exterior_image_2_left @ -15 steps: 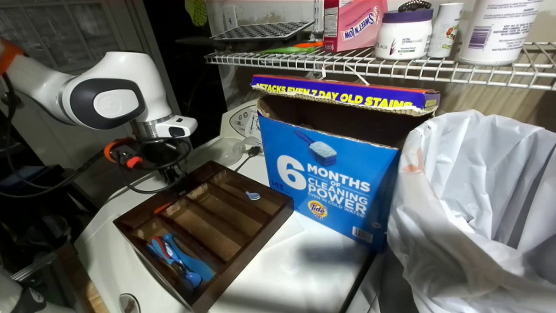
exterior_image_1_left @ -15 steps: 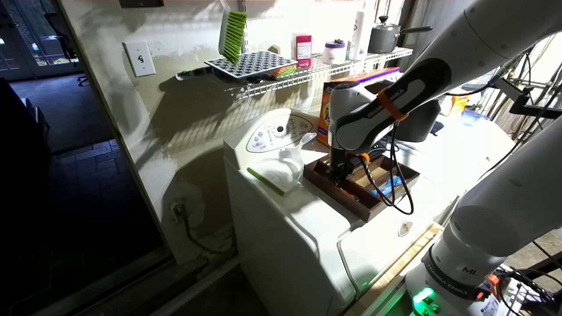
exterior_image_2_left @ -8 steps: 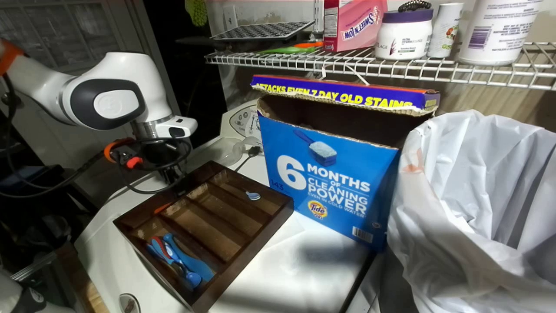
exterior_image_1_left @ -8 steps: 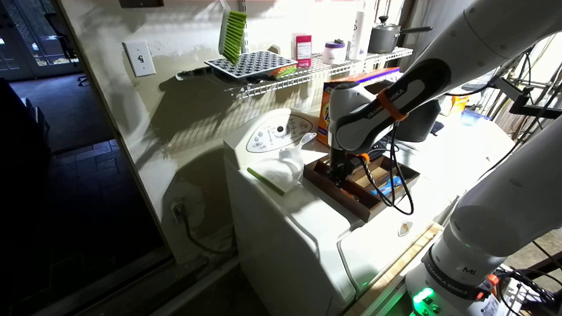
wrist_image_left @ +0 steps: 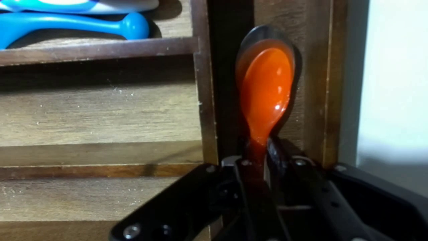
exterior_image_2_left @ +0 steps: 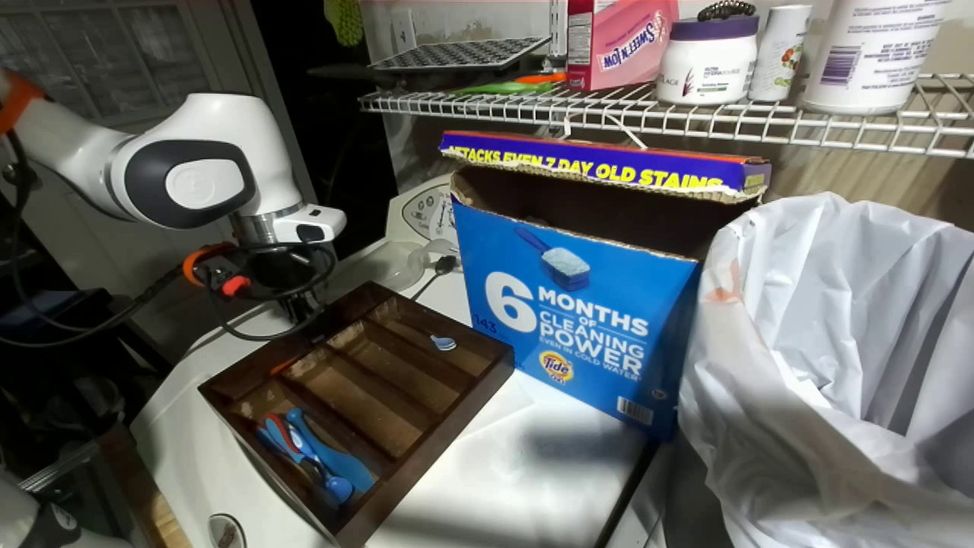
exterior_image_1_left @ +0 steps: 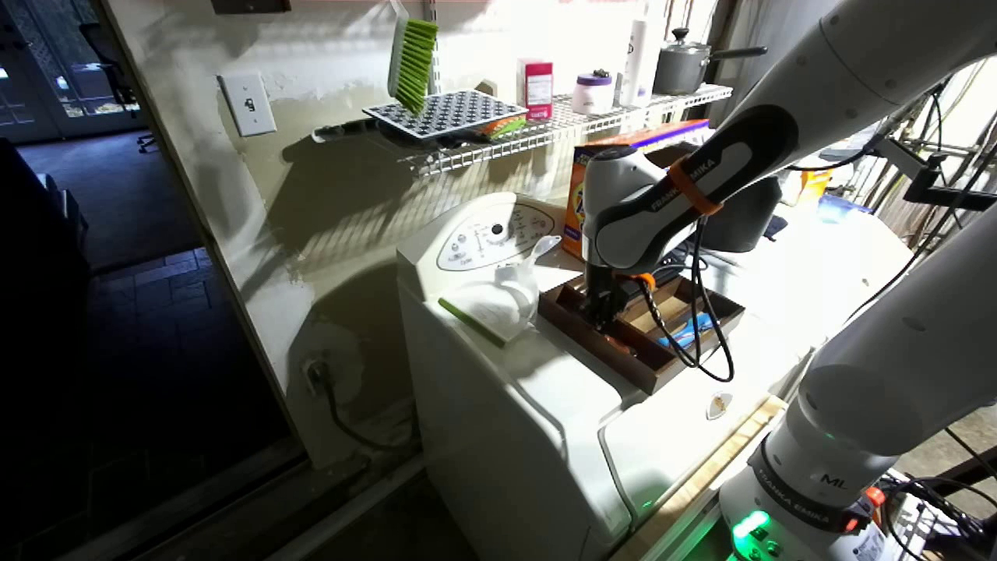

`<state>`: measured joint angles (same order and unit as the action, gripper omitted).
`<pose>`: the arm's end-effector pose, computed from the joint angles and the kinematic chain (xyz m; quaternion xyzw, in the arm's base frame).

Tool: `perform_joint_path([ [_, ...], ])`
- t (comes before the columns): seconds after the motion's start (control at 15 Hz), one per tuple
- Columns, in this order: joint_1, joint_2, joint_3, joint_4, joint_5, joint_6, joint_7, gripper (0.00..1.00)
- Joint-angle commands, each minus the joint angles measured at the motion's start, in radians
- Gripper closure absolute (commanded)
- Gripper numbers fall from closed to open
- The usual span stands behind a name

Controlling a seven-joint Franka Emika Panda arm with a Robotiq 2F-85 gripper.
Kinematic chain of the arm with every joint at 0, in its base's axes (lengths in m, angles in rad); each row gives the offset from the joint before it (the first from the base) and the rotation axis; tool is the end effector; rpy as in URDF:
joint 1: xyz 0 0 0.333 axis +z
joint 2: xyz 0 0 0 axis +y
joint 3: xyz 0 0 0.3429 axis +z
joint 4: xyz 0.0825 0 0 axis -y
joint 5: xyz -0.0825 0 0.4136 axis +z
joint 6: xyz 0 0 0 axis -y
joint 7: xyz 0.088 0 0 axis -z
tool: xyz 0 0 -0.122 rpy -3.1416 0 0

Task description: Remove the orange spoon from the wooden utensil holder and put it on the left washing machine

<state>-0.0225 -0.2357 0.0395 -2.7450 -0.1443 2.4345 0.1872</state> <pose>0.3898 0.0039 0.2726 0.9976 -0.0291 -0.0324 0.0529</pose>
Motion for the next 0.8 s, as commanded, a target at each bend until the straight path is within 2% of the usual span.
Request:
perform_joint_path([
  [0.0,-0.001,0.02,0.003,0.002,0.0,0.024,-0.003,0.73],
  [0.07,0.0,0.021,0.004,0.002,0.001,0.025,-0.003,0.68],
  [0.13,0.0,0.022,0.004,0.002,0.001,0.026,-0.003,0.71],
  [0.27,0.001,0.025,0.005,0.002,0.0,0.028,-0.002,0.92],
  [0.4,0.001,0.025,0.006,0.003,-0.001,0.027,-0.001,1.0],
  [0.53,0.002,0.026,0.008,0.003,-0.002,0.027,0.0,0.96],
  [0.73,0.003,0.02,0.009,0.003,-0.002,0.023,0.0,0.97],
])
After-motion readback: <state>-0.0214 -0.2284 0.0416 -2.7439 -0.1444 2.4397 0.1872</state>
